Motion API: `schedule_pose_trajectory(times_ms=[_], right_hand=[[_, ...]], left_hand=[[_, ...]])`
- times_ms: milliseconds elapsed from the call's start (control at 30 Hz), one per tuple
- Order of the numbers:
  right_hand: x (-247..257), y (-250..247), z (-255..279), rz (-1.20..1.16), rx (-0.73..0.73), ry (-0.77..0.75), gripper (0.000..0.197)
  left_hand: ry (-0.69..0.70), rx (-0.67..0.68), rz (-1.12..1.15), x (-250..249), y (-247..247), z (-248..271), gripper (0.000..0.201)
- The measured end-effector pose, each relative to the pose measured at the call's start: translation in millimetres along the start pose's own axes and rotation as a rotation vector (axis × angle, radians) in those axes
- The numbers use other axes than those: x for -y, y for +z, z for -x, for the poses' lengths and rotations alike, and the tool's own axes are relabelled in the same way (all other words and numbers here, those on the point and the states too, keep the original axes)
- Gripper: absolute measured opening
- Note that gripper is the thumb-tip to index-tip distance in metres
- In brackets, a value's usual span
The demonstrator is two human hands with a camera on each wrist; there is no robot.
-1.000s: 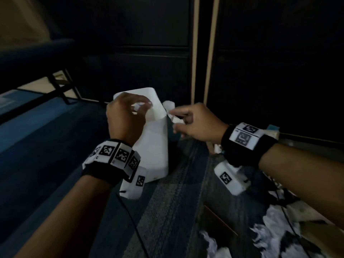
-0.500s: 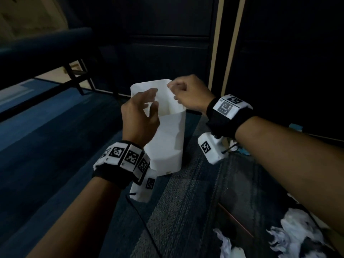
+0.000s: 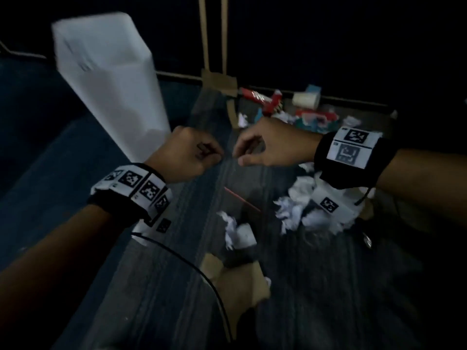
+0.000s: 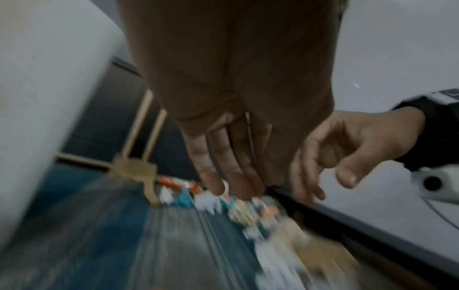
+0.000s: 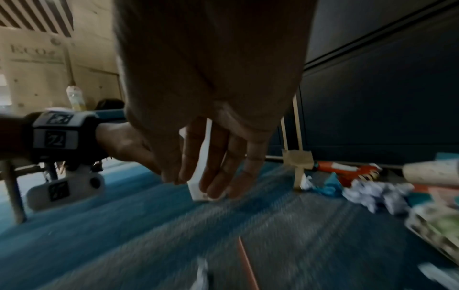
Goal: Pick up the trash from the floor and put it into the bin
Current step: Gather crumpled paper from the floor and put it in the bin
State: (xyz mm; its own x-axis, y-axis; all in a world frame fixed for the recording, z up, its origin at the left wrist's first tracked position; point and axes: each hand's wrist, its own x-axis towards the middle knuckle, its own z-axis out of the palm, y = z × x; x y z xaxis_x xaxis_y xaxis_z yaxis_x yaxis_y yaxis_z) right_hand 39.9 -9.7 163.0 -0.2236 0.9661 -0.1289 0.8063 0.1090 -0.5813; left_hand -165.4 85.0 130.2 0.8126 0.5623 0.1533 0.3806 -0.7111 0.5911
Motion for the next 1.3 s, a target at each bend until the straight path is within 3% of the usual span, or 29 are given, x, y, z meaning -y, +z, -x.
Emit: schedule_pose_trajectory(times_ms=[167,300,400,500,567,667,767,867,967,1033,1133,1300], right_hand=[[-23.3,51.1,89.9,-0.096,0.258,0.112,0.020],[-28.7,117.6,146.4,-0.231,0.325,0.147,0.021],[-26.1,176.8,180.3,-0.296,0.430,0.224,0.025],[-22.8,221.6,205.4,-0.211,0.571,0.223,0.037],[-22.5,242.7,216.4,-0.175,0.652,0.173,0.048],[-23.4,268.3,229.0,-0.187,0.645,0.116,0.061],[-24.3,280.2,237.7,-0.064,0.610,0.030,0.046],[-23.0,280.2,240.9,-0.029,0.545,-0.017,0.012],[-27.7,269.5,237.2,-0.119,0.551,0.110,0.012],[-33.7,259.3,234.5,-0.170,0.472,0.161,0.011],[-38.9,242.9,229.5,-0.213,0.330,0.224,0.009],[-44.6,206.6,205.2,-0.352,0.089,0.315,0.006]], left_hand=[[0.041,0.446,0.001,-23.8,58.5,29.5,0.013],[0.012,0.654,-0.024,-37.7,101.6,73.7,0.016],[-0.019,0.795,-0.211,-44.7,131.9,107.1,0.044],[-0.023,0.866,-0.410,-42.1,159.7,131.2,0.069],[-0.014,0.850,-0.499,-38.3,174.4,141.0,0.079],[-0.060,0.793,-0.470,-39.2,187.4,149.8,0.094],[-0.141,0.723,-0.407,-38.2,195.8,153.8,0.093],[-0.143,0.637,-0.364,-33.1,203.9,157.7,0.081],[-0.124,0.543,-0.320,-32.7,200.2,151.9,0.053],[-0.101,0.459,-0.257,-33.2,194.3,144.1,0.031],[-0.137,0.384,-0.112,-33.1,183.6,133.0,0.039],[-0.139,0.322,0.020,-28.0,159.6,109.8,0.021]])
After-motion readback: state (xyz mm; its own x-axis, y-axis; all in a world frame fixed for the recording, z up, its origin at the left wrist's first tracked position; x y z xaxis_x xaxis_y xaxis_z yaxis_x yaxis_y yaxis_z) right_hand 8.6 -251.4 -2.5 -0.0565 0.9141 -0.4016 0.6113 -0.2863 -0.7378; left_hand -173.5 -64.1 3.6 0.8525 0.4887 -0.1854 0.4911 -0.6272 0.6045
